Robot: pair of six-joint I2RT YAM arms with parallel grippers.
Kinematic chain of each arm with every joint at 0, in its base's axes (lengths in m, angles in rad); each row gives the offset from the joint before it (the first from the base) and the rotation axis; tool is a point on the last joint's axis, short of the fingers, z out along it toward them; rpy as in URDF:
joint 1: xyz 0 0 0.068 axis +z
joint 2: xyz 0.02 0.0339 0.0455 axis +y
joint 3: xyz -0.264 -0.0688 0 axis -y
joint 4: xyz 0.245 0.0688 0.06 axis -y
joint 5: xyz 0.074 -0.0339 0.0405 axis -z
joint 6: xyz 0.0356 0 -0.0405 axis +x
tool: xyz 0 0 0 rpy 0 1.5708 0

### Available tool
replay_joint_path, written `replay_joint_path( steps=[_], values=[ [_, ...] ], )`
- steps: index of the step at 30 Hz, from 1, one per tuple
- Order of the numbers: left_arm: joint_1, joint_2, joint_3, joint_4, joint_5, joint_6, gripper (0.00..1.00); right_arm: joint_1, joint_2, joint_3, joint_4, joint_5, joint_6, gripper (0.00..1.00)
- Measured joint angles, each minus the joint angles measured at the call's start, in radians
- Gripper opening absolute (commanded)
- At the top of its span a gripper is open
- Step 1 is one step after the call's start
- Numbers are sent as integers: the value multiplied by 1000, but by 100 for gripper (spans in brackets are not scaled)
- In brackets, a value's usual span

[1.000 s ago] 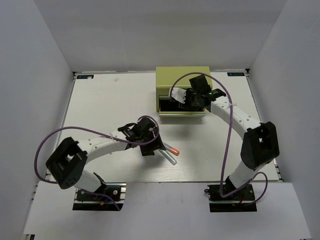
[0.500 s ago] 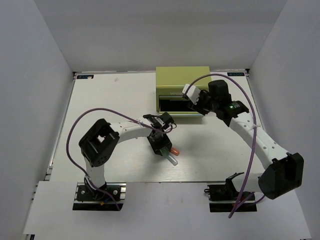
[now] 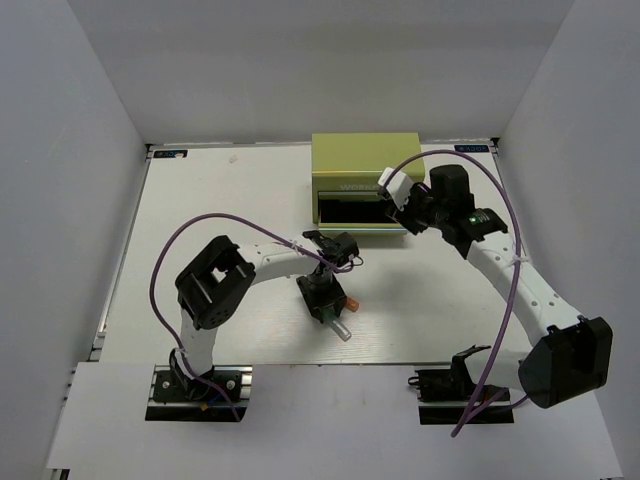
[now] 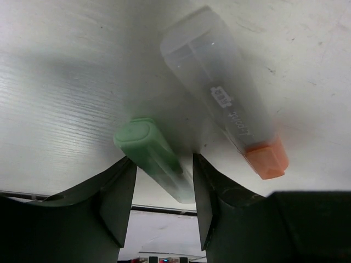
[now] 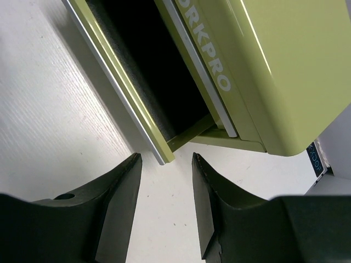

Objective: Sort the stationery into containers
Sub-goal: Pick up the pen from the center of the board, then place the pen in the drawer.

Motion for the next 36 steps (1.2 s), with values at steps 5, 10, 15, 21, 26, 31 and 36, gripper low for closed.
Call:
replay_joint_path(
  steps=[5,10,15,21,26,31,36],
  values=[
    [-8,6,3,-14,1,0,39,-10,-21,-13,0,-18,11,48],
    [-23,-11,-10,-18,-3,8,0,-17,-45,-27,-2,-26,23,49],
    [-52,-67,-15,24,-69,70,0,-29,-61,-31,-5,-39,34,54],
    [-50,-338,-66,267,-169,203,0,-46,-102,-80,-5,-55,59,54],
    [-21,-425,-68,494,-330,223,0,-69,-127,-100,-5,-56,84,54],
    [7,-333,-60,694,-462,191,0,-93,-184,-132,-3,-55,104,54],
    [43,-217,-59,845,-546,110,0,-115,-230,-150,-3,-47,104,54]
  ],
)
